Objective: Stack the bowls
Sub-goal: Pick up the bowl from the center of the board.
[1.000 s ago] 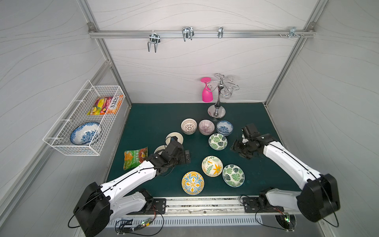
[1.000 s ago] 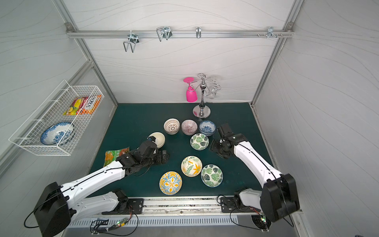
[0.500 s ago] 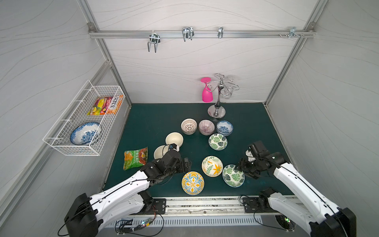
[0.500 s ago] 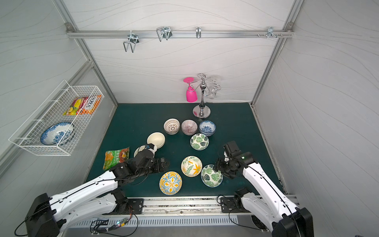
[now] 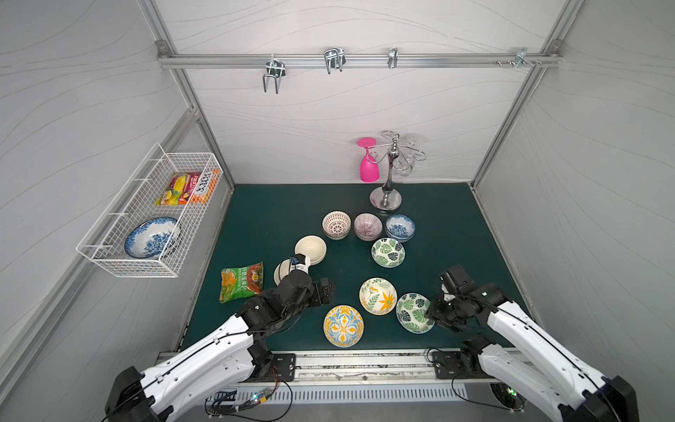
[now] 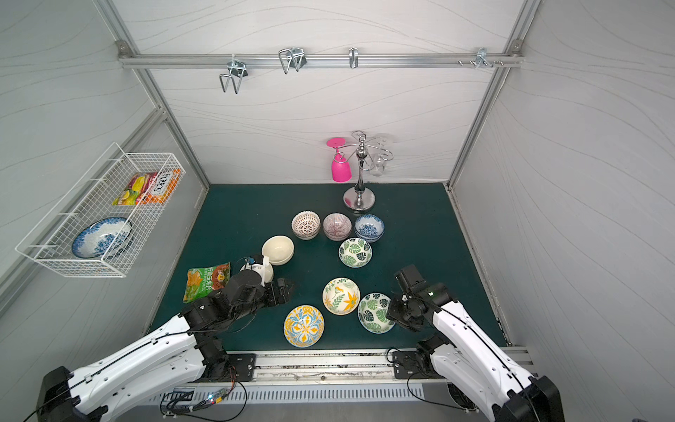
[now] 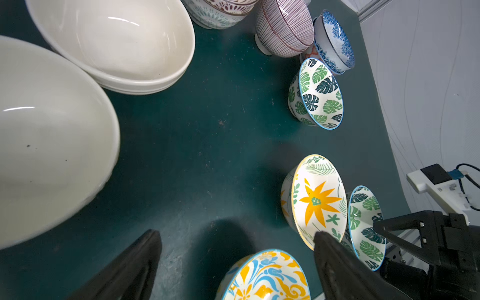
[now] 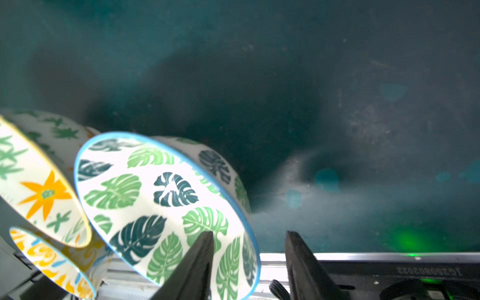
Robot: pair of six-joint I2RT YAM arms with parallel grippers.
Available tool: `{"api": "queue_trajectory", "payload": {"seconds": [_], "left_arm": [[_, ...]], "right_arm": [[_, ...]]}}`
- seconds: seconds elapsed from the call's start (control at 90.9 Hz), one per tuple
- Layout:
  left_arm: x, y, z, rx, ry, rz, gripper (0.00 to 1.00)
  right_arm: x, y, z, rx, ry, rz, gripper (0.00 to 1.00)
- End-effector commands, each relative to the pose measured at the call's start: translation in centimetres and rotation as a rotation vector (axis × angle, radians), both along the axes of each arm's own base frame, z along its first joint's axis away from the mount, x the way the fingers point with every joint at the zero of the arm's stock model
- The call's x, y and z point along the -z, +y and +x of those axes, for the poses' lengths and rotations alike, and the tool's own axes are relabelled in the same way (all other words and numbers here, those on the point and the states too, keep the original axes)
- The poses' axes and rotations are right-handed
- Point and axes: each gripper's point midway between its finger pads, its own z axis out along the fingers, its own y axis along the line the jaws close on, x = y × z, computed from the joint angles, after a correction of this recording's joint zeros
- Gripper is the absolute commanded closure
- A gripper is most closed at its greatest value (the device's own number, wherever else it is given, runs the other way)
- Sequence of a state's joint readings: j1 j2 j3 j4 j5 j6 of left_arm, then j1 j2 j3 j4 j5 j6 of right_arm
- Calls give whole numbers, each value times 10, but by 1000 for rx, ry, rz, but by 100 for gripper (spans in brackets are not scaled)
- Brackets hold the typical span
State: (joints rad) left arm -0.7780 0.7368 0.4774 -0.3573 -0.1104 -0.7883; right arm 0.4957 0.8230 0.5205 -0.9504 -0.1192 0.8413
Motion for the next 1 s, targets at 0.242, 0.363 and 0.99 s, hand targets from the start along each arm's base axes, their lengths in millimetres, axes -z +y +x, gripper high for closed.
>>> {"api": "queue_trajectory", "payload": {"seconds": [0.242,0.363,0.99], "left_arm": [[-10,1,4,-20,-33,-12,4],[-11,2,4,-25,-37,-21,4],[-9,-5,6,-5,-36,-30,4]], "right_arm": [[1,-4,12,53,-33,-34,80],[2,-8,11,57,-40,-55,86],[-80,-8,52,99,-275,24,100]]}}
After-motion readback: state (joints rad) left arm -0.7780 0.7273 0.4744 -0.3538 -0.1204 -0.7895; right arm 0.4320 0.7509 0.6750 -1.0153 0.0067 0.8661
